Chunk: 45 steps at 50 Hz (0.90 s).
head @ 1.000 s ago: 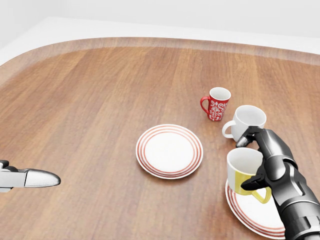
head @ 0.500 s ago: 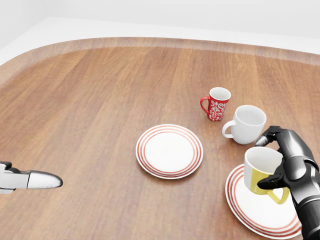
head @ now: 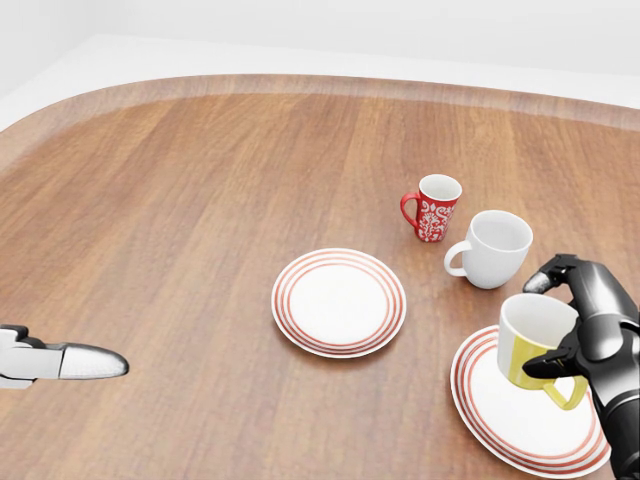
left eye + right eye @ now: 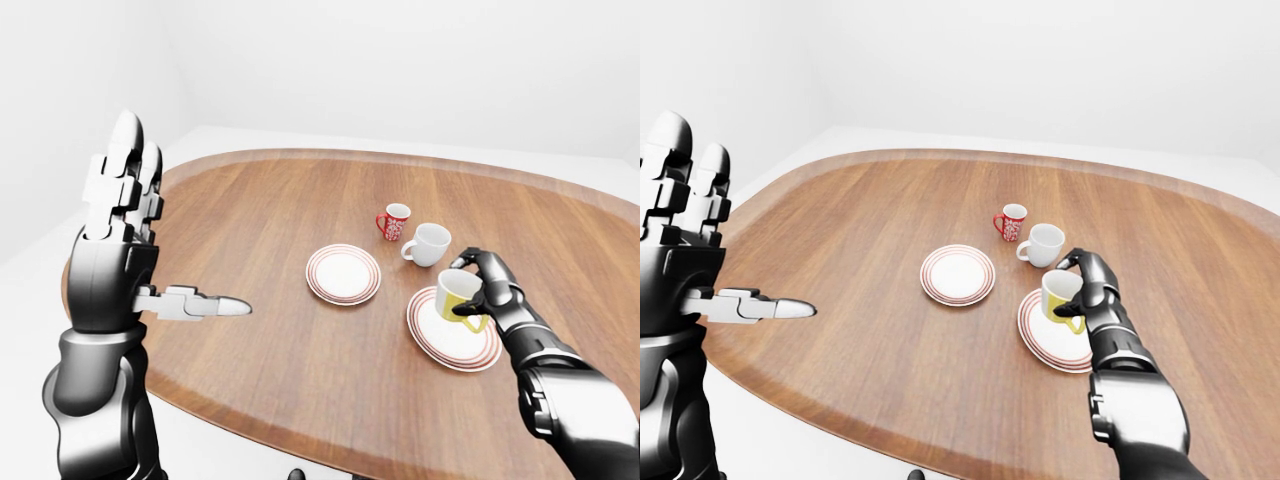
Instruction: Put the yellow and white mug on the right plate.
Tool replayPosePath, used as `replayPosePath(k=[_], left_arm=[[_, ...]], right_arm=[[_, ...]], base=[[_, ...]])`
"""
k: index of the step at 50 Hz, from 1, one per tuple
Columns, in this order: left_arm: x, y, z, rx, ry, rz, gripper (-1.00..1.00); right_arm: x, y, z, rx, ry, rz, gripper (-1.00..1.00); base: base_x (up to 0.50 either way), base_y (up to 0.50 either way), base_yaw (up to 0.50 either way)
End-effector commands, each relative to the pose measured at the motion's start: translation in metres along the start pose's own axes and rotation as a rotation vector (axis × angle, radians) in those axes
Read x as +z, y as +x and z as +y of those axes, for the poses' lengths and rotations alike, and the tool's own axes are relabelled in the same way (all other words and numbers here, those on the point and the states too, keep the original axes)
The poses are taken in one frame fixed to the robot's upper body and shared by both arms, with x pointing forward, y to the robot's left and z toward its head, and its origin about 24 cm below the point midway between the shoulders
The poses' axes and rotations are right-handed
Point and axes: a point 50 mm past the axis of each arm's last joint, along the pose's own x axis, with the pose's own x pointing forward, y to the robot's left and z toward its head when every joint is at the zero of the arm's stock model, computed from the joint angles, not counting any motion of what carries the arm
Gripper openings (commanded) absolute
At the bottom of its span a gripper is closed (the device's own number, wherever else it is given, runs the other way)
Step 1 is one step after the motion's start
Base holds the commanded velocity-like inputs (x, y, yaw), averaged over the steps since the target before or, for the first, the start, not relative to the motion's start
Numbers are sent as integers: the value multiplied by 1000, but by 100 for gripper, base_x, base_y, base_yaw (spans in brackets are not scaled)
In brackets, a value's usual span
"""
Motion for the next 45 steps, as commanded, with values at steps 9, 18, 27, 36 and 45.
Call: replayPosePath(k=[9,18,27,36,45], left_arm=[[-1,-1,-2,-7,0,8,100],[-2,-1,-3,-9,1,12,100],[-2,-1,-3,-10,2,13,100],[-1,-1,-3,-10,3,9,100],[0,-1,-3,-12,3,7,100]], right_arm=[[-13,-4,7,-22,-5,42,-100],[-24,-7,12,-28,-16,71,-100],[-27,-8,12,-30,-13,78,-100],[-27,-8,13,-40,4,81,-100],[-26,-8,12,-68,22,84,-100]], base=[[0,0,0],[0,0,0],[0,0,0],[0,0,0],[0,0,0]])
